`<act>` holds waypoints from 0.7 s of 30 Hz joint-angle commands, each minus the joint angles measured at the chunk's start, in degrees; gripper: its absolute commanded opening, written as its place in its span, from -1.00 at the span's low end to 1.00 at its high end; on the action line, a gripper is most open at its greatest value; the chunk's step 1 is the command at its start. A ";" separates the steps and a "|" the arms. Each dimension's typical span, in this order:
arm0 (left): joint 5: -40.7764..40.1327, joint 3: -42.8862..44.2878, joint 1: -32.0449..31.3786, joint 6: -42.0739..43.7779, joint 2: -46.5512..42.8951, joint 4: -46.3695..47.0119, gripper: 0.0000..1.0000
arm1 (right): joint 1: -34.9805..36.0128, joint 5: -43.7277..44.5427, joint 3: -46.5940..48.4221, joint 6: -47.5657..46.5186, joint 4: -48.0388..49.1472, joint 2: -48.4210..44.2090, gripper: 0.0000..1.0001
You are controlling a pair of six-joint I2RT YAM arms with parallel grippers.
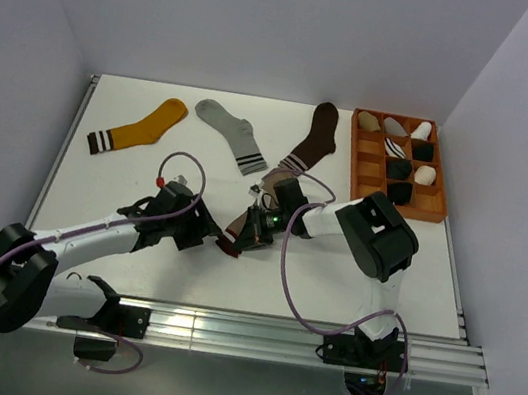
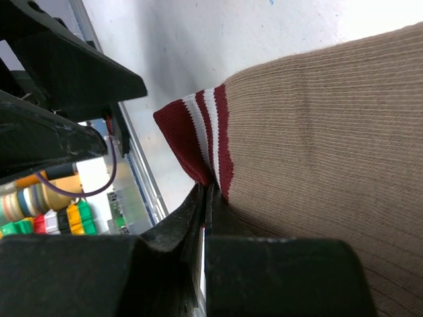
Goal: Roll the socks
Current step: Roll the sock at the center of the board.
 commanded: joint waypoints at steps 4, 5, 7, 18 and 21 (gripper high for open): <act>2.01 0.67 -1.44 -4.85 5.12 6.73 0.31 | 0.75 3.88 0.18 -3.09 -2.58 -1.41 -1.00; 2.18 0.93 -1.53 -5.20 6.69 6.73 0.30 | 0.75 4.32 0.17 -3.01 -2.49 -1.41 -1.00; 2.36 1.64 -1.97 -5.47 8.11 6.56 0.29 | 0.92 4.76 0.26 -3.35 -3.19 -1.67 -1.00; 0.08 4.01 -2.93 -8.02 13.56 5.95 -0.17 | 2.15 8.01 1.32 -6.78 -7.06 -3.16 -1.00; -1.42 4.71 -2.93 -8.28 13.74 3.40 -0.41 | 2.85 9.33 0.97 -7.75 -7.85 -5.00 -0.95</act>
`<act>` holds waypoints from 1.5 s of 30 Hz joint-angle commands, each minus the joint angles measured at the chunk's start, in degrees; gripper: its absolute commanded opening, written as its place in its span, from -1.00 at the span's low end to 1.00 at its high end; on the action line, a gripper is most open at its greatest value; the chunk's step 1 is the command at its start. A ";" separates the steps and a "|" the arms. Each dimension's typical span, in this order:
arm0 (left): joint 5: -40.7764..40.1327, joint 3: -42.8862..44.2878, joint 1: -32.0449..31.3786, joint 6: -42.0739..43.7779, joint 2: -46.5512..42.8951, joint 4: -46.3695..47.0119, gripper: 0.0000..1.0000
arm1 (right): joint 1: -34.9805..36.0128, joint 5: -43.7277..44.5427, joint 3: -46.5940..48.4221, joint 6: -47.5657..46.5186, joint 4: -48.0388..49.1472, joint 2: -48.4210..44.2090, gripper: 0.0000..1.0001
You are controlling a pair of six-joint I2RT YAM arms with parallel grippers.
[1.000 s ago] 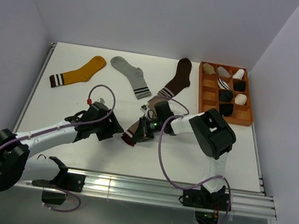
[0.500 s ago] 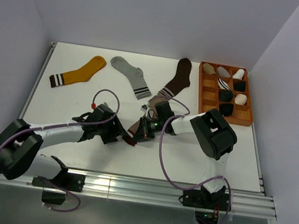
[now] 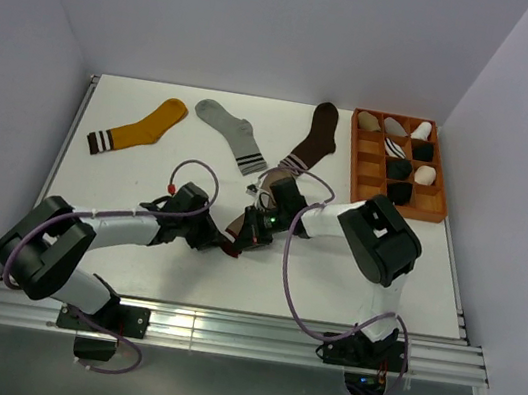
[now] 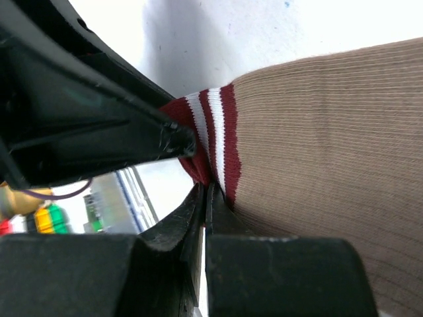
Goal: Roll the socks
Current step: Roll the sock at the center of the board.
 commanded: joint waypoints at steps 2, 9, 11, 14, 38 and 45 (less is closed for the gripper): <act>-3.23 2.01 -0.22 -0.87 0.45 -3.67 -0.63 | 1.61 6.99 0.16 -5.04 -4.62 -3.90 -0.90; -3.76 4.90 -0.22 0.27 0.36 -9.02 -0.99 | 4.95 14.37 -0.98 -11.28 -6.64 -10.65 -0.30; -3.50 5.61 -0.22 0.79 0.36 -10.34 -0.99 | 7.05 16.92 -1.34 -12.69 -6.99 -12.24 -0.21; -3.15 6.57 -0.22 1.32 0.62 -12.02 -0.99 | 10.30 23.42 -1.51 -15.41 -7.96 -14.62 -0.12; -0.25 9.56 -0.22 2.55 2.29 -14.65 -0.99 | 25.34 51.47 -4.06 -24.38 -2.25 -15.68 -0.01; 0.01 10.44 -0.22 2.73 2.21 -15.18 -0.99 | 28.50 57.71 -2.57 -25.70 -3.13 -12.52 -0.01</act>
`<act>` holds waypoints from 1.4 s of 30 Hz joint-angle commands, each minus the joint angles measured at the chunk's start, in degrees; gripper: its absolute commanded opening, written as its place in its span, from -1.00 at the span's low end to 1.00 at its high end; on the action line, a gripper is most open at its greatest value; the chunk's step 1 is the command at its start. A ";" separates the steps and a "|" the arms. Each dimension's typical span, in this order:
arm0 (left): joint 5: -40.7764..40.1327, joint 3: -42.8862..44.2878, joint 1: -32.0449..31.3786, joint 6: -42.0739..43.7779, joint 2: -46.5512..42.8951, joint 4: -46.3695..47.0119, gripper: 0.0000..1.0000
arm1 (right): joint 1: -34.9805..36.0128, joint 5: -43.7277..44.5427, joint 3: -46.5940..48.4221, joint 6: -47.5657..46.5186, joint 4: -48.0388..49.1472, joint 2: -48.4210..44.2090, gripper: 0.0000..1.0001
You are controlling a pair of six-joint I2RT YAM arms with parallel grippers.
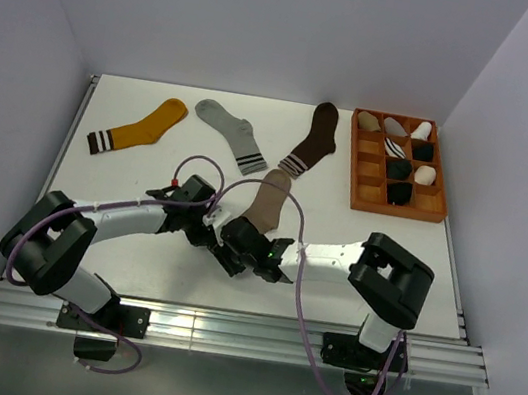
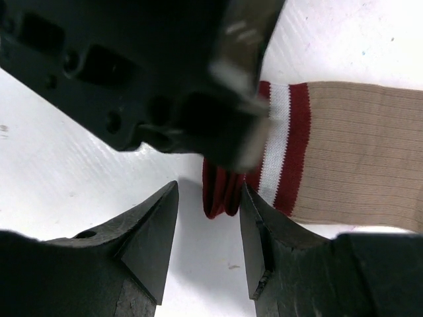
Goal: Roll the socks
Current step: Roll the sock at the center of the board.
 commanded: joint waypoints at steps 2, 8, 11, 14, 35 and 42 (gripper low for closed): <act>1.17 2.29 -0.11 0.52 0.13 -0.74 -0.99 | 2.35 6.81 1.65 -2.25 1.46 2.76 -0.01; 1.26 2.47 0.15 0.87 0.48 -1.35 -0.99 | 4.81 12.09 2.27 -2.78 1.37 4.26 -0.38; 1.26 2.47 0.41 1.05 0.31 -1.44 -0.99 | 4.99 13.15 2.18 -2.60 1.29 4.53 -0.66; 1.18 2.47 0.85 1.22 -0.13 -1.88 -0.99 | 5.16 14.99 1.74 -2.17 1.11 4.18 -0.91; -4.01 -1.74 4.37 1.31 -12.08 0.66 -0.13 | -18.65 -39.21 1.56 9.69 0.05 3.90 -1.00; -1.02 -8.95 3.67 2.72 -16.30 7.43 -0.16 | -25.68 -57.76 2.36 20.49 10.12 11.37 -1.00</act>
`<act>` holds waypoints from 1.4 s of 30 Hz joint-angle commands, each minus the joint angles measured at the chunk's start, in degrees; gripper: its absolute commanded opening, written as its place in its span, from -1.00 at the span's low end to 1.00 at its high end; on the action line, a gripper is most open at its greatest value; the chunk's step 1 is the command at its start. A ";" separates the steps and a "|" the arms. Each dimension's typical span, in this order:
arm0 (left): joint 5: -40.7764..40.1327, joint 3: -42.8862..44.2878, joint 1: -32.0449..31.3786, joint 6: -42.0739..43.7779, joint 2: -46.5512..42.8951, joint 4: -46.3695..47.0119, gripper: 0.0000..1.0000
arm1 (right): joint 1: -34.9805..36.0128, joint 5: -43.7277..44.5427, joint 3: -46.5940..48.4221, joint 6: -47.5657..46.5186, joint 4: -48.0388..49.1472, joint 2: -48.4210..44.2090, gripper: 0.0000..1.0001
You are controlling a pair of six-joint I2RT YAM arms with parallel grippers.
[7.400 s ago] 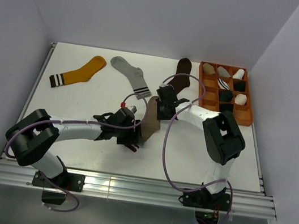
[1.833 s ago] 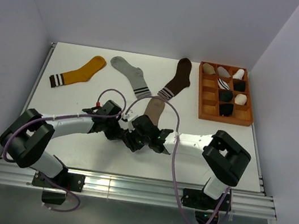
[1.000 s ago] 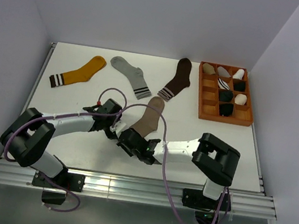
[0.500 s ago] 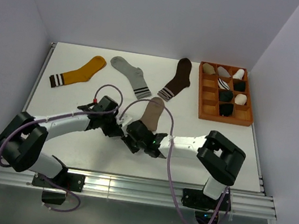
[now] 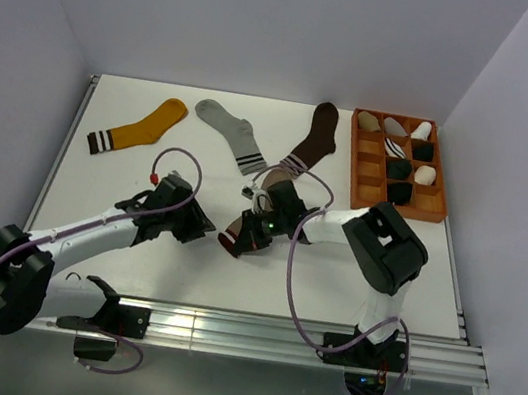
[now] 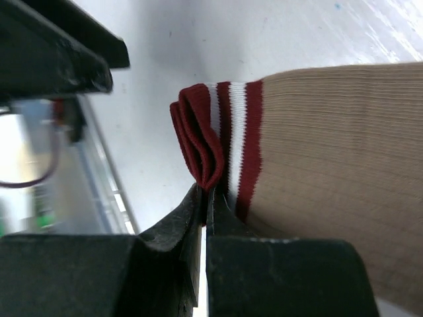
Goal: Roll the socks
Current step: Roll the sock at the center of the board.
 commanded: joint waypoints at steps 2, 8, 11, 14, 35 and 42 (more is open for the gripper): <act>1.54 -3.95 -1.06 1.19 -2.36 5.32 -0.17 | -3.59 -14.64 0.50 10.70 8.33 4.98 -1.00; 1.71 -7.65 -2.29 1.01 -3.16 7.69 -0.20 | -6.76 -17.81 0.32 17.92 14.31 9.73 -1.00; 2.07 -8.01 -2.81 1.01 -1.23 9.01 -0.20 | -7.29 -17.02 1.11 17.32 12.74 10.70 -1.00; 1.72 -7.48 -3.25 0.93 1.49 9.45 -0.20 | -7.55 -16.93 1.20 17.49 12.47 11.14 -1.00; -0.74 -4.76 -3.70 -0.74 12.22 13.68 -0.19 | -7.82 -16.93 1.37 18.63 12.47 12.73 -1.00; -1.89 -2.03 -3.70 -0.31 15.82 5.95 -0.45 | -7.82 -16.06 1.37 18.36 11.15 12.20 -1.00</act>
